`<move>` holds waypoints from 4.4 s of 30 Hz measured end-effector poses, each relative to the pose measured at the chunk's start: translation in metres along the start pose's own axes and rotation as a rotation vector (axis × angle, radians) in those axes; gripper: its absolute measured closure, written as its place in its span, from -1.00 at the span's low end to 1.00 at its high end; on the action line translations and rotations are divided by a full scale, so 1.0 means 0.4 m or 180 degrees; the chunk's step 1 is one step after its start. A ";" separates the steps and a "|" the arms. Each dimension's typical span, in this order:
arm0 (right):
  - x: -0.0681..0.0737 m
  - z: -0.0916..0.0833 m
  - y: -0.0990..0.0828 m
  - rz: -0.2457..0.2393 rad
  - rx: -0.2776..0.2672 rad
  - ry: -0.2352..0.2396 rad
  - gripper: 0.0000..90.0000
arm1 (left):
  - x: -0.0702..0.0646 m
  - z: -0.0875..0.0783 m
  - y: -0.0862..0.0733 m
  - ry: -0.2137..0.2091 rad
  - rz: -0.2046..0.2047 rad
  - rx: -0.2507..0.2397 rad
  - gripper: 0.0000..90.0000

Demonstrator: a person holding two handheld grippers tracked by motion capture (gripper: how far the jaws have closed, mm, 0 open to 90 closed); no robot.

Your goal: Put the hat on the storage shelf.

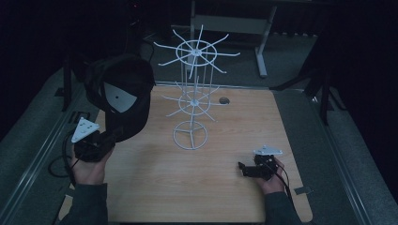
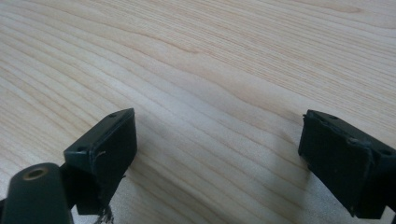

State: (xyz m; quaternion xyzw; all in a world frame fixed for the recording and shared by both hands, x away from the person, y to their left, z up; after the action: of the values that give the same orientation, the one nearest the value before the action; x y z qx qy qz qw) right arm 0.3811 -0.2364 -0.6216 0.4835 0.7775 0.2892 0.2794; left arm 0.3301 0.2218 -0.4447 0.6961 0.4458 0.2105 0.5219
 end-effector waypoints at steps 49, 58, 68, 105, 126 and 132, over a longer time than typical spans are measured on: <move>0.000 0.000 0.000 0.0002 0.0003 0.0002 -0.75 | -0.036 0.024 0.062 0.0053 0.0165 -0.0100 0.93; 0.000 0.000 0.000 0.0004 0.0002 0.0000 -0.75 | -0.042 0.028 0.067 0.0074 0.0177 -0.0118 0.93; 0.000 0.000 0.000 0.0002 0.0003 0.0000 -0.75 | -0.045 0.034 0.072 0.0085 0.0208 -0.0111 0.93; 0.000 0.000 0.000 0.0004 0.0002 0.0001 -0.75 | -0.063 0.055 0.108 0.0198 0.0354 -0.0147 0.93; 0.000 0.000 0.000 0.0005 0.0002 0.0002 -0.75 | -0.093 0.094 0.092 0.0313 0.0603 -0.0058 0.93; 0.000 0.000 0.000 0.0005 0.0002 0.0002 -0.75 | -0.097 0.106 0.079 0.0366 0.0690 0.0015 0.93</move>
State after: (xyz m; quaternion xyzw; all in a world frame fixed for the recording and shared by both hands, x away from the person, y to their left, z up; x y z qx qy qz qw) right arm 0.3810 -0.2363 -0.6215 0.4842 0.7773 0.2893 0.2788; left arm 0.3551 0.1646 -0.4246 0.7282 0.3975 0.3042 0.4680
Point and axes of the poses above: each handheld gripper's, and its own axes: z roughly forward along the jaws, y roughly out of its top, x roughly to its left, the point moved 8 cm from there along z, roughly forward along the jaws, and after that the axes turned 12 degrees about -y, right-handed, at the moved point
